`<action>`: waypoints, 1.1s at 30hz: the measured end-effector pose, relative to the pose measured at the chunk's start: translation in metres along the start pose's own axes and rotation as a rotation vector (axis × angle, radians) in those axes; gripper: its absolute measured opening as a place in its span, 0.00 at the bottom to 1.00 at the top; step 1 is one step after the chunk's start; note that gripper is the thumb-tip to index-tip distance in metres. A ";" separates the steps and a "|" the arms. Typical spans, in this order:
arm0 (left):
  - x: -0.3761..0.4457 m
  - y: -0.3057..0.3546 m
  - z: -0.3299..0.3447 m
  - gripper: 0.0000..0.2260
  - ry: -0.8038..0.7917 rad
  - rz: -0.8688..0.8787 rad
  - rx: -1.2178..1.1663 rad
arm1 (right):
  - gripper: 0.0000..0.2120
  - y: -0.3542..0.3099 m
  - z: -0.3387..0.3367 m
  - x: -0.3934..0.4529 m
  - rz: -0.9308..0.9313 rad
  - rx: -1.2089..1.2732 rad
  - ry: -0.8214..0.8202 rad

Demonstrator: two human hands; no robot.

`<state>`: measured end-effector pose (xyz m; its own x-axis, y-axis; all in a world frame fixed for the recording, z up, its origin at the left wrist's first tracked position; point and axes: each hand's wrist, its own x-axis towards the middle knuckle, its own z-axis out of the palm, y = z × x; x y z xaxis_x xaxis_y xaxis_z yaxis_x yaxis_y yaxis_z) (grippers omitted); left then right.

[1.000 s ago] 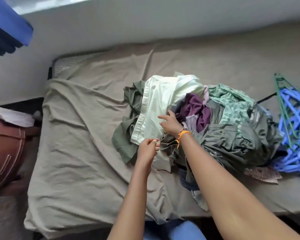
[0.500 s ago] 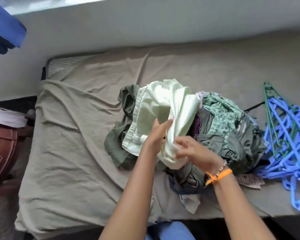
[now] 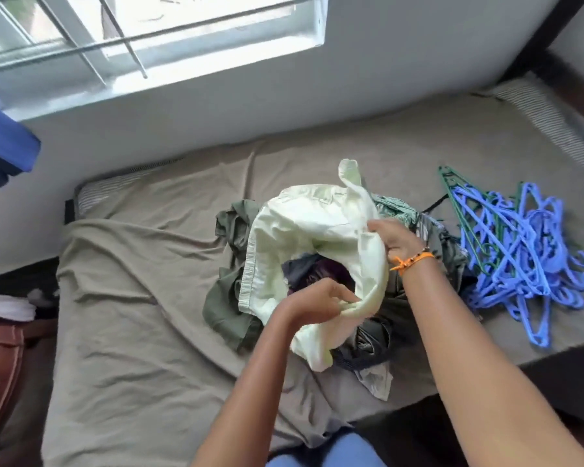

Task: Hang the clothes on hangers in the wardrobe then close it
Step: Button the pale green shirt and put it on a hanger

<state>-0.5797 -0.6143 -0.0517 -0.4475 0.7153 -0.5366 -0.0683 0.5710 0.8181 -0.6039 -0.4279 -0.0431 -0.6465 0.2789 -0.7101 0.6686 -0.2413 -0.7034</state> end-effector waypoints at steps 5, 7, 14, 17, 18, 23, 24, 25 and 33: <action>-0.037 0.044 -0.032 0.15 0.428 0.040 -0.316 | 0.15 -0.012 0.014 -0.064 -0.380 0.179 0.041; -0.038 0.067 -0.041 0.22 0.358 0.010 -0.525 | 0.14 -0.019 0.017 -0.090 -0.487 0.226 0.026; -0.029 0.136 -0.026 0.03 0.384 0.037 -0.728 | 0.15 -0.024 -0.007 -0.181 -0.660 0.082 -0.086; -0.015 0.140 -0.010 0.19 0.346 0.147 -0.867 | 0.15 -0.027 -0.032 -0.192 -0.566 -0.136 0.054; -0.012 0.142 -0.006 0.22 0.332 0.186 -0.937 | 0.18 -0.030 -0.035 -0.192 -0.534 -0.116 0.118; -0.017 0.159 -0.007 0.13 0.475 0.272 -1.283 | 0.40 -0.040 -0.030 -0.172 -0.541 -0.316 0.091; -0.016 0.157 -0.011 0.14 0.519 0.296 -1.272 | 0.41 -0.039 -0.027 -0.167 -0.563 -0.359 0.081; -0.019 0.157 -0.014 0.17 0.549 0.293 -1.209 | 0.39 -0.037 -0.023 -0.163 -0.600 -0.368 0.067; -0.060 0.141 -0.006 0.07 0.466 0.363 -0.523 | 0.13 -0.047 -0.011 -0.119 -0.660 -0.217 0.072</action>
<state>-0.5677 -0.5793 0.0975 -0.8417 0.5125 -0.1699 -0.2051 -0.0124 0.9787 -0.5543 -0.4397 0.0754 -0.9221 0.3655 -0.1273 0.2074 0.1890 -0.9598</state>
